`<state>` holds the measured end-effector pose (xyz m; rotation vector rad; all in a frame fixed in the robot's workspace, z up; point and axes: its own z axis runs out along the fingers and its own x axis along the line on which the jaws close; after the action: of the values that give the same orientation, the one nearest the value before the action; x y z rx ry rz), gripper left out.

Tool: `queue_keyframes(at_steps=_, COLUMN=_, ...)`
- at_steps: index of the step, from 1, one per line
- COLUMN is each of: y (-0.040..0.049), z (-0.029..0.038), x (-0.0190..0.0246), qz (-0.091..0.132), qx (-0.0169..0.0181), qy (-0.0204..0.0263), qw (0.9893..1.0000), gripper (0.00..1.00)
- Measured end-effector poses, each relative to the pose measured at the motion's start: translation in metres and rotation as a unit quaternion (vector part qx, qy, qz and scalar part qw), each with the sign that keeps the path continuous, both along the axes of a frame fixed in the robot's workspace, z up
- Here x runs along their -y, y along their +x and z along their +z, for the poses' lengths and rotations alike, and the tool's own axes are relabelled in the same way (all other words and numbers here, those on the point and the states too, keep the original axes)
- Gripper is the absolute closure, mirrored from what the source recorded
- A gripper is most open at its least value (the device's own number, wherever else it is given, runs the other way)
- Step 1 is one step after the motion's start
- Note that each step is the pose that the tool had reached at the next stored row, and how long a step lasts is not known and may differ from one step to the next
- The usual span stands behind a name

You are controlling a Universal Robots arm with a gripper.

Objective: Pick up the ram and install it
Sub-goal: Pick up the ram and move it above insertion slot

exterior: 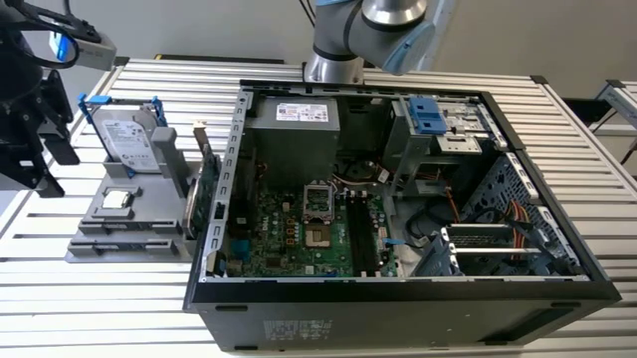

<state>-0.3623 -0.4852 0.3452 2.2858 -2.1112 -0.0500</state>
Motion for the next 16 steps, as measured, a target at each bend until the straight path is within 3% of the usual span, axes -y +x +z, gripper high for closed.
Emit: queue_keyframes(at_steps=16, y=0.0000, z=-0.0056, x=0.0000, qz=-0.002, qx=0.0000, qy=0.0000, qw=1.0000, gripper=0.00)
